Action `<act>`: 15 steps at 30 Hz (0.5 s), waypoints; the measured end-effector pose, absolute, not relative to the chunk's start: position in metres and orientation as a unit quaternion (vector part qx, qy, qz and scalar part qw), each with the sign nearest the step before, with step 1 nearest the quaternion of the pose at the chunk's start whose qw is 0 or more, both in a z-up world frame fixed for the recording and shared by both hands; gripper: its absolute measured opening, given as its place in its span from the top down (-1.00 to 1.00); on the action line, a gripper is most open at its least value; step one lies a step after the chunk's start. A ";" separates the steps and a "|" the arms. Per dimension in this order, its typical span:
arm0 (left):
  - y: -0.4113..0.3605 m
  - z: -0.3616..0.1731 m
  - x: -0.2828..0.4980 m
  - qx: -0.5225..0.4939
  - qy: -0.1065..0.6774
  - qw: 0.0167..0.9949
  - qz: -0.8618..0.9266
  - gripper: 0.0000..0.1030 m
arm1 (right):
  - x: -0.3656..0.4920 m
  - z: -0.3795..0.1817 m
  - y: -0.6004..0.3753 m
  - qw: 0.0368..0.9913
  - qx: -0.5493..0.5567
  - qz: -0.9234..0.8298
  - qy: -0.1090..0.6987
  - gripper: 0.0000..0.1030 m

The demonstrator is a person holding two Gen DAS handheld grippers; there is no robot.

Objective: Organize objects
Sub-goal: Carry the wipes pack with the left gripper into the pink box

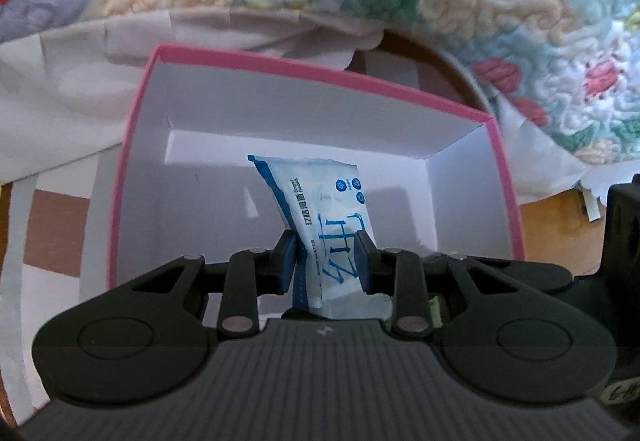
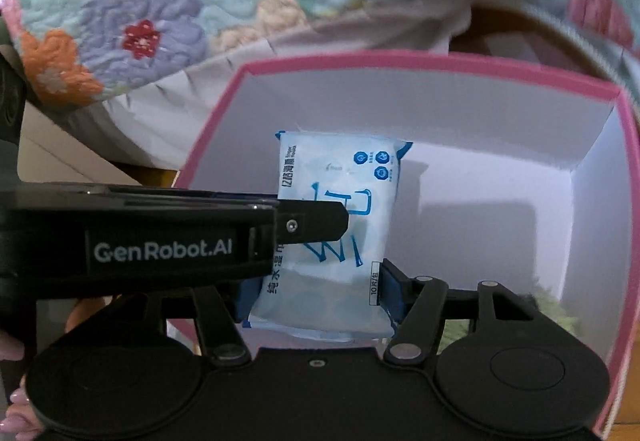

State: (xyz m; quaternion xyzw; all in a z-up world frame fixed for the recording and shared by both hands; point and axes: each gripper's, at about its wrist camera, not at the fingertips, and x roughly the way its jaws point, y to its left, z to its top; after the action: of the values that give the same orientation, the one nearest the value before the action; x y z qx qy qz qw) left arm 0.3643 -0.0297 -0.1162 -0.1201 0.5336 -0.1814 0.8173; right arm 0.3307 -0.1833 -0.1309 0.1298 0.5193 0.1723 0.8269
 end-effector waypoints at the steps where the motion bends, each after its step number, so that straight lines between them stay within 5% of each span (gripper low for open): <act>1: -0.030 -0.120 0.366 -0.123 0.537 0.815 -0.180 0.43 | 0.333 -0.135 -0.184 0.823 0.136 0.173 0.524 -0.35; 15: -0.026 -0.151 0.368 -0.120 0.549 0.811 -0.162 0.44 | 0.343 -0.152 -0.184 0.792 0.170 0.172 0.561 -0.45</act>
State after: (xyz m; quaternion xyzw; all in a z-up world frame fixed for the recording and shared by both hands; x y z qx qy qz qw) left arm 0.3676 -0.0264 -0.1506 -0.1197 0.5488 -0.1623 0.8113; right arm 0.3428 -0.1838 -0.1523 0.1701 0.5614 0.1716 0.7915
